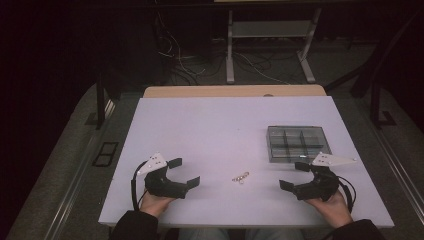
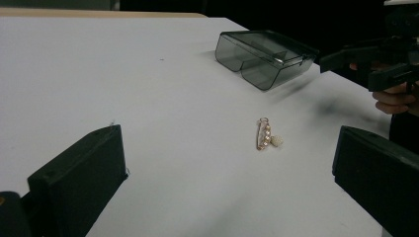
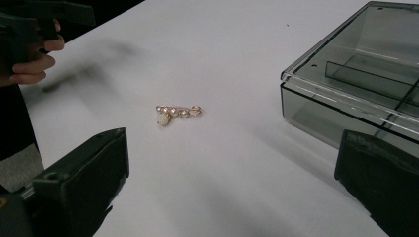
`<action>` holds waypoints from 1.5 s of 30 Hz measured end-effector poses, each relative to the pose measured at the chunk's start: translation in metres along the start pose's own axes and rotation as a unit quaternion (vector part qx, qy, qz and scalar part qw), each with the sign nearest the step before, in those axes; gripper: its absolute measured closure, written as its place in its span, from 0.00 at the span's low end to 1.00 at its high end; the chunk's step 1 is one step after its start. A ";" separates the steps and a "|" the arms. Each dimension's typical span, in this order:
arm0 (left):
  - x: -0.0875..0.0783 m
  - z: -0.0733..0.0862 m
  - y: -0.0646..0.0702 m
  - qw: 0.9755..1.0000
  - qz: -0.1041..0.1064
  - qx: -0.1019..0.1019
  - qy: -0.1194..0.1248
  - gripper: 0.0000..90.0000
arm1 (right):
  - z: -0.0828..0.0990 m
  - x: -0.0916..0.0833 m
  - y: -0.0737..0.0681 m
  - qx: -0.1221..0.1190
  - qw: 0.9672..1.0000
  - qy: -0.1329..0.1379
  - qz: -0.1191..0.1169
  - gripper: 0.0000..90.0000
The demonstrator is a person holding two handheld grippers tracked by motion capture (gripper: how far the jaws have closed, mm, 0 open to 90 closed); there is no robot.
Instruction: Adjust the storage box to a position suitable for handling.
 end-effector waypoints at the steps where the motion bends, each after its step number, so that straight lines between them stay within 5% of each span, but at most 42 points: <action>1: 0.000 0.000 0.000 1.000 0.000 -0.001 0.001 0.00 | 0.000 0.000 0.000 -0.002 1.000 -0.003 0.001 0.00; 17: -0.004 0.002 -0.001 1.000 0.000 -0.002 -0.006 0.00 | 0.001 0.003 -0.006 0.018 0.999 -0.005 -0.026 0.00; 27: -0.004 0.004 0.002 1.000 0.005 0.002 -0.010 0.00 | 0.000 0.002 -0.007 0.007 1.000 -0.020 -0.022 0.00; 45: -0.003 0.005 0.005 1.000 0.010 0.002 -0.012 0.00 | -0.021 -0.025 0.011 0.000 0.999 -0.033 -0.019 0.00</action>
Point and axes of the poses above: each handheld gripper's, and its own axes: x roughly forward along the jaws, z roughly out of its underside, y roughly to its right, the point moved 6 cm from there along x, roughly forward along the jaws, and after that the axes turned 14 degrees about -x, right-handed, at the moved point
